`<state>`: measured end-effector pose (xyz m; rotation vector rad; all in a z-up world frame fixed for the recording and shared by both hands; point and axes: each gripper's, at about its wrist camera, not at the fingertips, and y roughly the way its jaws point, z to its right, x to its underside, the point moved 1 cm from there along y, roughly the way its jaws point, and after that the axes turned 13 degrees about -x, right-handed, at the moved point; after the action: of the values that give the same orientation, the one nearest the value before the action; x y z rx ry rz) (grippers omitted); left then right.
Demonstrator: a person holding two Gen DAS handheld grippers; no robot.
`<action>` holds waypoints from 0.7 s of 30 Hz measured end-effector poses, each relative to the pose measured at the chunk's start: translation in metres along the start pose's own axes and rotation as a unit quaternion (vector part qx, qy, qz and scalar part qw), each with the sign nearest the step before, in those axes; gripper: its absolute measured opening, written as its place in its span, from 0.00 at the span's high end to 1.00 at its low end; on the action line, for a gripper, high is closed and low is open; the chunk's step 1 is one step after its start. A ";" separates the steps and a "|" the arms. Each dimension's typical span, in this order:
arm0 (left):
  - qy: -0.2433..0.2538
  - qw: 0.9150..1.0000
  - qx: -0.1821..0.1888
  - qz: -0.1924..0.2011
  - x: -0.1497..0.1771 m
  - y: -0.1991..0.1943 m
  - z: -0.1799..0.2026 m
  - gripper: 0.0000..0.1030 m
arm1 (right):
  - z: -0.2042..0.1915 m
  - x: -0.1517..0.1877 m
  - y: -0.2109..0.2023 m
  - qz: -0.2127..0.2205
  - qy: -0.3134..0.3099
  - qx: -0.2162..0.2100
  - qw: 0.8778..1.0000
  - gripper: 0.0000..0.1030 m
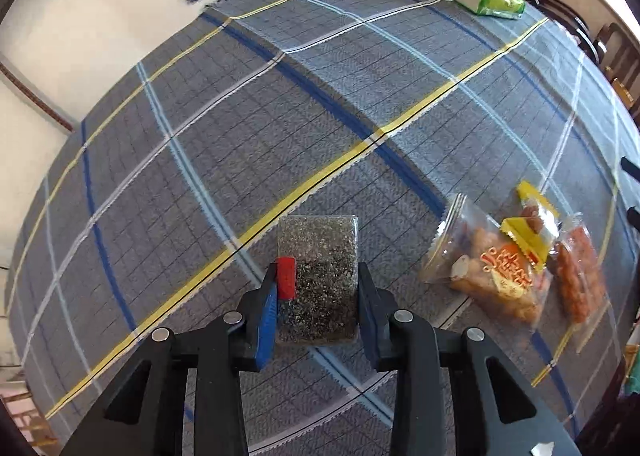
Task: Organize snacks
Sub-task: 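Grasp the tea-leaf pack with the left gripper and lift it, then lower the tea-leaf pack into the tin and open the left gripper while the right gripper grasps the yellow candy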
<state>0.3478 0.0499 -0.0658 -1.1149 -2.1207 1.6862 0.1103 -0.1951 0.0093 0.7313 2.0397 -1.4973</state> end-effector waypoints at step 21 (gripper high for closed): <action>-0.214 0.974 0.044 0.061 0.173 -0.172 0.095 0.70 | -0.013 0.002 0.001 -0.007 -0.019 -0.026 0.999 0.05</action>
<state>0.0997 0.0844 0.0100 -0.9393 -2.2202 2.2249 0.1084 -0.1825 0.0111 0.6639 2.0516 -1.4487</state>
